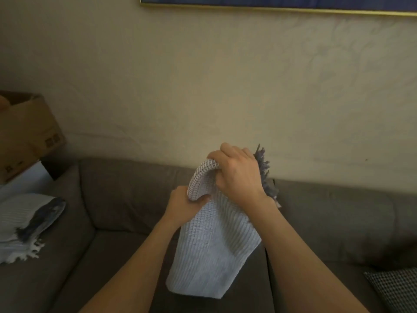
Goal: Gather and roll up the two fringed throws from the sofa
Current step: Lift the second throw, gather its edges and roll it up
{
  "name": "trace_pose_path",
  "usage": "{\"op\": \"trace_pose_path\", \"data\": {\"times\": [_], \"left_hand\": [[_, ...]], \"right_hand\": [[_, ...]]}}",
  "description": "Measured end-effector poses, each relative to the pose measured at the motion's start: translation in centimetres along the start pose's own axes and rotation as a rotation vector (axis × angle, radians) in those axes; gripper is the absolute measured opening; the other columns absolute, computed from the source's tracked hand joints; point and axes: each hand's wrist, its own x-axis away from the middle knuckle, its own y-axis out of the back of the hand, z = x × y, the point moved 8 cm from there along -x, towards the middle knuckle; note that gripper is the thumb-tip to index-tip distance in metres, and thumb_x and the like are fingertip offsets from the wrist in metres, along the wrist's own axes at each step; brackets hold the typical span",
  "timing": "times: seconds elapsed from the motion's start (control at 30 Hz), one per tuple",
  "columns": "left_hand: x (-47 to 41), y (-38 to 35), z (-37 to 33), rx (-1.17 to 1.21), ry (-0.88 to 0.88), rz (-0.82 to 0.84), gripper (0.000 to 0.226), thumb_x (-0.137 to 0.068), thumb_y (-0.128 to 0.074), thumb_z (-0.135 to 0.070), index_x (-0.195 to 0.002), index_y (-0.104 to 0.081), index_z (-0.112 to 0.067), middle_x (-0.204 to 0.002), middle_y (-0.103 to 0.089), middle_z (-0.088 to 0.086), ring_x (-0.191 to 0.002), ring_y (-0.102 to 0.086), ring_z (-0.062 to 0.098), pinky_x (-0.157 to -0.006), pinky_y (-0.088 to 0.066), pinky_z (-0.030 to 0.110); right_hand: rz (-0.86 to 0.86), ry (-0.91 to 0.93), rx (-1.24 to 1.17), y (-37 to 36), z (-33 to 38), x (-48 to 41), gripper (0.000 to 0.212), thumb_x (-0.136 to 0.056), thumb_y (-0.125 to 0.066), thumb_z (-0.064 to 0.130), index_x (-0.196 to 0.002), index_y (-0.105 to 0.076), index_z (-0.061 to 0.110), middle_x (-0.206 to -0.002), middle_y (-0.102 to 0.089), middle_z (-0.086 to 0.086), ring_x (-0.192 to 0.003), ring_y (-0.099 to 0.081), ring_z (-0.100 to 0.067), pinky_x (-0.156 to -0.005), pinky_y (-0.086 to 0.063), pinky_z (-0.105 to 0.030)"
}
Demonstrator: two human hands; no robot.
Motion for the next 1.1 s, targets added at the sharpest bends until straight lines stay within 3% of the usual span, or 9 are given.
{"op": "trace_pose_path", "data": {"times": [0.13, 0.27, 0.43, 0.53, 0.63, 0.73, 0.9, 1.0, 1.1], "left_hand": [[-0.5, -1.2, -0.2, 0.062, 0.002, -0.002, 0.012, -0.090, -0.085, -0.029, -0.097, -0.079, -0.022, -0.088, -0.074, -0.018, -0.079, -0.067, -0.017, -0.066, -0.051, 0.006], [-0.7, -2.5, 1.2, 0.044, 0.048, 0.010, 0.017, -0.092, -0.082, -0.029, -0.091, -0.077, -0.013, -0.085, -0.078, 0.001, -0.084, -0.075, 0.011, -0.074, -0.061, 0.034], [-0.2, -3.3, 1.4, 0.195, 0.055, -0.042, 0.023, -0.108, -0.060, -0.024, -0.130, -0.067, -0.023, -0.118, -0.072, -0.005, -0.107, -0.067, 0.008, -0.094, -0.052, 0.032], [-1.2, -1.9, 0.1, 0.072, 0.070, -0.224, 0.026, -0.109, -0.053, -0.027, -0.132, -0.064, -0.019, -0.118, -0.069, -0.003, -0.110, -0.066, 0.017, -0.097, -0.053, 0.038], [-2.1, 0.0, -1.0, 0.007, 0.160, -0.358, 0.017, -0.104, -0.051, -0.017, -0.111, -0.065, -0.010, -0.104, -0.068, 0.008, -0.101, -0.066, 0.034, -0.083, -0.047, 0.038], [-3.1, 1.8, -1.4, 0.006, 0.249, -0.407, 0.022, -0.100, -0.048, -0.013, -0.109, -0.066, -0.005, -0.111, -0.069, 0.017, -0.107, -0.064, 0.041, -0.086, -0.047, 0.044], [-3.5, 3.7, -3.4, -0.025, 0.223, -0.441, 0.032, -0.094, -0.050, -0.007, -0.119, -0.070, -0.007, -0.119, -0.072, 0.019, -0.116, -0.063, 0.044, -0.101, -0.051, 0.051], [-3.3, 3.6, -4.8, -0.065, 0.156, -0.425, 0.032, -0.093, -0.050, -0.004, -0.119, -0.068, -0.011, -0.116, -0.073, 0.014, -0.112, -0.065, 0.039, -0.099, -0.053, 0.049], [-3.3, 3.2, -6.3, -0.098, 0.076, -0.373, 0.032, -0.092, -0.050, 0.002, -0.116, -0.068, -0.011, -0.113, -0.072, 0.010, -0.107, -0.067, 0.034, -0.091, -0.053, 0.043]], "right_hand": [[-0.252, -0.097, -0.059, 3.4, -1.0, 0.0, 0.046, -0.068, -0.062, -0.007, -0.108, -0.074, 0.013, -0.089, -0.059, -0.004, -0.070, -0.053, -0.027, -0.064, -0.042, -0.040], [-0.490, -0.213, -0.119, 6.5, -2.7, 1.2, 0.046, -0.075, -0.050, -0.007, -0.110, -0.074, 0.009, -0.089, -0.057, -0.009, -0.067, -0.048, -0.026, -0.061, -0.040, -0.040], [-0.646, -0.358, -0.211, 8.4, -5.9, 3.1, 0.050, -0.076, -0.049, -0.009, -0.115, -0.073, 0.011, -0.096, -0.049, -0.006, -0.076, -0.051, -0.026, -0.065, -0.048, -0.050], [-0.632, -0.474, -0.201, 7.6, -8.0, 4.7, 0.046, -0.080, -0.057, -0.009, -0.117, -0.072, 0.013, -0.104, -0.053, -0.006, -0.086, -0.056, -0.025, -0.071, -0.052, -0.047], [-0.544, -0.541, -0.121, 5.5, -9.7, 6.6, 0.037, -0.086, -0.061, -0.001, -0.119, -0.069, 0.013, -0.115, -0.059, -0.007, -0.095, -0.062, -0.028, -0.072, -0.054, -0.046], [-0.405, -0.627, -0.057, 2.6, -11.4, 8.6, 0.028, -0.090, -0.060, 0.002, -0.116, -0.067, 0.011, -0.112, -0.065, -0.008, -0.093, -0.065, -0.034, -0.070, -0.053, -0.043], [0.146, -0.718, -0.020, -3.9, -12.8, 12.1, 0.029, -0.071, -0.057, 0.016, -0.099, -0.051, 0.016, -0.080, -0.063, -0.007, -0.079, -0.061, -0.041, -0.066, -0.037, -0.041], [0.570, -0.643, -0.109, -8.0, -11.0, 14.0, 0.031, -0.073, -0.056, 0.028, -0.101, -0.044, 0.022, -0.082, -0.062, -0.003, -0.080, -0.063, -0.038, -0.063, -0.044, -0.038], [0.697, -0.502, -0.302, -10.0, -7.5, 14.2, 0.036, -0.073, -0.054, 0.045, -0.102, -0.046, 0.024, -0.086, -0.062, 0.001, -0.076, -0.059, -0.029, -0.061, -0.051, -0.042]]}}
